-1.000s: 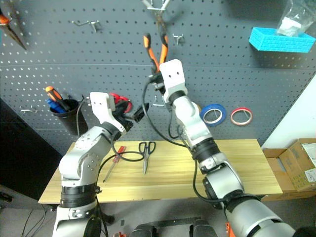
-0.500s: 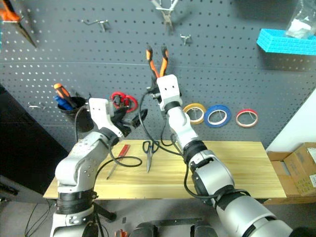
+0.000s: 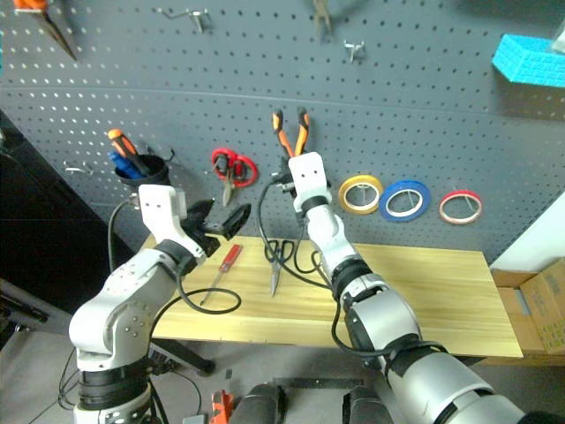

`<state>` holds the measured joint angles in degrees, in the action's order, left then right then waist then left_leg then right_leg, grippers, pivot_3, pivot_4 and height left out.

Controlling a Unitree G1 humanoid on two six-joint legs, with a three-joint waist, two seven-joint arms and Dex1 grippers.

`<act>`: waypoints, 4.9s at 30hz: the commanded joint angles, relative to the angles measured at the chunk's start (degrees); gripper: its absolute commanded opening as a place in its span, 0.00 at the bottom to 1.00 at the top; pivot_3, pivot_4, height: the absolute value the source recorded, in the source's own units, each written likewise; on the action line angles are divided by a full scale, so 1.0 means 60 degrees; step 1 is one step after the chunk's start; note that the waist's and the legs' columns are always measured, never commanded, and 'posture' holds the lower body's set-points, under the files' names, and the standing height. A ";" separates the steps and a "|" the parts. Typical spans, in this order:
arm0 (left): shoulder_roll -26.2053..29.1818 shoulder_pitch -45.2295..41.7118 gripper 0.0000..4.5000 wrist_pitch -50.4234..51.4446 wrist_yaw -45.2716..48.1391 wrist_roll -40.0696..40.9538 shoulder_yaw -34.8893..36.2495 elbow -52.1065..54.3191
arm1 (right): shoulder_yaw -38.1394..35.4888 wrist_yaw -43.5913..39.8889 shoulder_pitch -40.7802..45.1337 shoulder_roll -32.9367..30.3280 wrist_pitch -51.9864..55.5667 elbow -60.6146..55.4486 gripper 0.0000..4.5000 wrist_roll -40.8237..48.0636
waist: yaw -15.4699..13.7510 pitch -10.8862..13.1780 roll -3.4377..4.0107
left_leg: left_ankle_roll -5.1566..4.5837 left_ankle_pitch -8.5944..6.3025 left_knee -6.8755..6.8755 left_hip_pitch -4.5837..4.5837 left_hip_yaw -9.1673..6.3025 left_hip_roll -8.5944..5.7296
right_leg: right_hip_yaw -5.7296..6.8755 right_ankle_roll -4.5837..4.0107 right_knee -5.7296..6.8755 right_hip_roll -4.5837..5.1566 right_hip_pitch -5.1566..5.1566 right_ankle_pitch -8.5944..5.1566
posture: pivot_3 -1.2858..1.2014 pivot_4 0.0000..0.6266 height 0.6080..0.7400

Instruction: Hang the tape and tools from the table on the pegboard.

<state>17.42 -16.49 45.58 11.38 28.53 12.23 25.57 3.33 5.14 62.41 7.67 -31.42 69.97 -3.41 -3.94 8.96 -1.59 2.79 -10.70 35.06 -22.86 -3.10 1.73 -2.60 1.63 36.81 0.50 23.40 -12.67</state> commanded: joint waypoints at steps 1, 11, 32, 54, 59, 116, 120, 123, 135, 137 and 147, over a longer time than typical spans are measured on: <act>0.0088 -0.0142 1.00 -0.0056 -0.0029 0.0134 0.0137 0.0363 | -0.0322 0.0200 0.0539 -0.0219 -0.0287 -0.0314 0.39 0.0038 | -0.0020 0.0030 -0.0001 | 0.0000 -0.0001 -0.0005 0.0001 -0.0002 -0.0001 | 0.0004 -0.0010 0.0016 0.0000 0.0004 -0.0024 | 0.63 0.27 1.00; 0.0068 -0.0134 1.00 -0.0175 0.0007 0.0077 0.0049 0.0170 | -0.0386 0.0251 0.0628 -0.0384 -0.0170 -0.1075 0.39 -0.0063 | -0.0028 0.0254 0.0005 | -0.0010 0.0005 -0.0019 -0.0005 -0.0049 0.0011 | 0.0037 -0.0044 0.0039 -0.0018 0.0014 -0.0050 | 0.62 0.28 1.00; 0.0071 -0.0241 1.00 -0.0358 0.0031 -0.0008 -0.0019 -0.0034 | -0.1127 0.0945 0.2254 -0.1166 -0.0117 -0.0325 0.39 0.0034 | 0.0000 0.0547 0.0018 | -0.0101 0.0132 -0.0022 -0.0199 -0.0043 0.0011 | 0.0046 -0.0054 0.0027 -0.0015 0.0130 -0.0044 | 0.62 0.27 1.00; 0.0482 0.0138 1.00 0.0048 -0.0071 0.0201 0.0408 0.0449 | -0.0479 0.1131 -0.0281 -0.0483 0.0317 0.0076 0.39 -0.0673 | 0.0007 0.0542 0.0013 | -0.0105 0.0138 -0.0042 -0.0191 -0.0019 0.0004 | 0.0044 -0.0048 0.0031 0.0010 0.0108 -0.0040 | 0.63 0.29 1.00; 0.0354 -0.0047 1.00 -0.0111 -0.0073 0.0141 0.0236 0.0170 | -0.0308 0.0775 -0.0357 -0.0649 0.0163 -0.0236 0.74 -0.0788 | 0.0069 0.0541 0.0012 | -0.0105 0.0138 -0.0057 -0.0184 -0.0020 0.0007 | 0.0047 -0.0048 0.0028 0.0008 0.0109 -0.0041 | 0.62 0.28 1.00; -0.1524 -0.3015 1.00 -0.0526 -0.2203 -0.4708 -0.2211 -0.8761 | 0.2042 -0.9368 -0.6842 -0.5892 0.6575 -1.3636 0.99 0.1945 | 0.0938 0.1201 -0.0083 | 0.0054 0.0036 -0.0013 -0.0291 -0.0007 -0.0012 | 0.0039 0.0144 0.0035 0.0036 0.0165 -0.0123 | 0.51 0.50 1.00; -0.1590 -0.2993 1.00 -0.0458 -0.2343 -0.4706 -0.2106 -0.8797 | 0.2035 -0.9406 -0.6790 -0.5880 0.6520 -1.3537 0.99 0.1959 | 0.0962 0.1201 -0.0082 | 0.0054 0.0036 -0.0013 -0.0285 -0.0007 -0.0011 | 0.0039 0.0144 0.0042 0.0036 0.0165 -0.0123 | 0.51 0.51 1.00; -0.1645 -0.2976 1.00 -0.0471 -0.2346 -0.4663 -0.2064 -0.8786 | 0.2016 -0.9438 -0.6767 -0.5885 0.6463 -1.3468 0.99 0.1951 | 0.0963 0.1202 -0.0082 | 0.0054 0.0037 -0.0013 -0.0282 -0.0006 -0.0011 | 0.0038 0.0144 0.0046 0.0036 0.0164 -0.0123 | 0.51 0.50 1.00; -0.1721 -0.2862 0.20 -0.0515 -0.2374 -0.4618 -0.1894 -0.8560 | 0.1880 -0.9440 -0.6703 -0.5991 0.6400 -1.3406 1.00 0.1942 | 0.0962 0.1201 -0.0081 | 0.0055 0.0037 -0.0013 -0.0282 -0.0003 -0.0011 | 0.0035 0.0144 0.0045 0.0036 0.0164 -0.0122 | 0.51 0.47 1.00; -0.1707 -0.2812 0.14 -0.0500 -0.2367 -0.4616 -0.1881 -0.8478 | 0.1892 -0.9416 -0.6656 -0.5961 0.6445 -1.3425 1.00 0.1925 | 0.0962 0.1201 -0.0082 | 0.0056 0.0037 -0.0013 -0.0280 -0.0004 -0.0011 | 0.0036 0.0145 0.0047 0.0036 0.0163 -0.0122 | 0.51 0.45 1.00; -0.1586 -0.2348 0.14 -0.0139 -0.1975 -0.4502 -0.1927 -0.7297 | 0.1825 -0.9233 -0.6589 -0.5880 0.6510 -1.3610 1.00 0.1933 | 0.0949 0.1193 -0.0080 | 0.0063 0.0040 -0.0012 -0.0280 -0.0005 -0.0012 | 0.0038 0.0144 0.0048 0.0038 0.0163 -0.0121 | 0.52 0.37 1.00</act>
<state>7.57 -31.47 43.98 -1.17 1.63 0.85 -21.40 15.60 -50.75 22.16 -27.84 8.10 -9.29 7.83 1.75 16.12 -2.07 3.20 -10.45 34.98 -24.54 -3.13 1.66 -2.37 2.50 37.10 0.74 24.37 -13.39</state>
